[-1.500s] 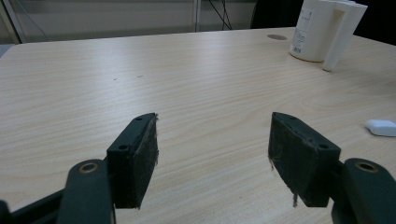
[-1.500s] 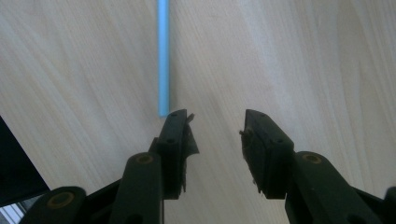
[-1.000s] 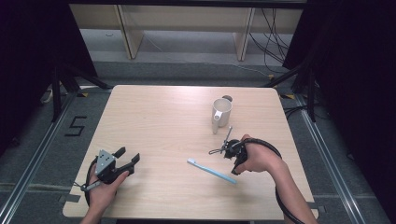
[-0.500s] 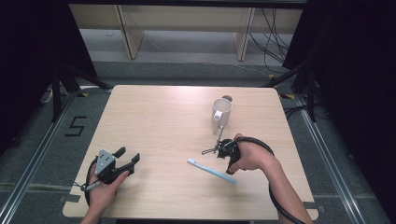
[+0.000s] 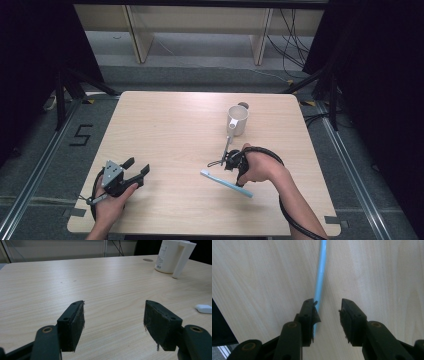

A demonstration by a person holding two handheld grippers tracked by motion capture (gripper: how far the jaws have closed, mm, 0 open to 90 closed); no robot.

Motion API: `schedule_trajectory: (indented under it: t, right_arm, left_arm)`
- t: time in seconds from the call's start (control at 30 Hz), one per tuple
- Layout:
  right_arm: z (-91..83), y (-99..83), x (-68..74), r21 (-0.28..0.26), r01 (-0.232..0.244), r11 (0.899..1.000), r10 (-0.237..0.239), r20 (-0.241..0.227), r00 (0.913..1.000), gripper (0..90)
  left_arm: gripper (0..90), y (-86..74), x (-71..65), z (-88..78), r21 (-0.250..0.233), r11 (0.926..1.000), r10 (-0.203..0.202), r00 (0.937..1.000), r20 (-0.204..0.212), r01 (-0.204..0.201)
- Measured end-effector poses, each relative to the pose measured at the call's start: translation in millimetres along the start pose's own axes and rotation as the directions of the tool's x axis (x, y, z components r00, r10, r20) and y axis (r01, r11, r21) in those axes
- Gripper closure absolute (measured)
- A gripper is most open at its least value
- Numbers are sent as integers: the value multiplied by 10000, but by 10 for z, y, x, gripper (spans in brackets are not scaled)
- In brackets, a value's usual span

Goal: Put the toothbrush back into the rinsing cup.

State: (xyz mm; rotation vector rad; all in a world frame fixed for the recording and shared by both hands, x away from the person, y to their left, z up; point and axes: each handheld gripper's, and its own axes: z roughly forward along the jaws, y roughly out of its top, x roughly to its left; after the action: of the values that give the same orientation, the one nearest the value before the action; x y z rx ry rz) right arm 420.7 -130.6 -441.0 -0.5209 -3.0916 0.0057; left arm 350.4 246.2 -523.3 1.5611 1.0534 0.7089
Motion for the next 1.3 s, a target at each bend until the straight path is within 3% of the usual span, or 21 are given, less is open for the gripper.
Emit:
schedule_trajectory:
  t: [1.3]
  right_arm:
    - [264, 253, 33, 556, 101, 9984, -93, -145, 9999, 708]
  left_arm:
    - [325, 5, 0, -13, 161, 9999, -16, 10000, -41, 16]
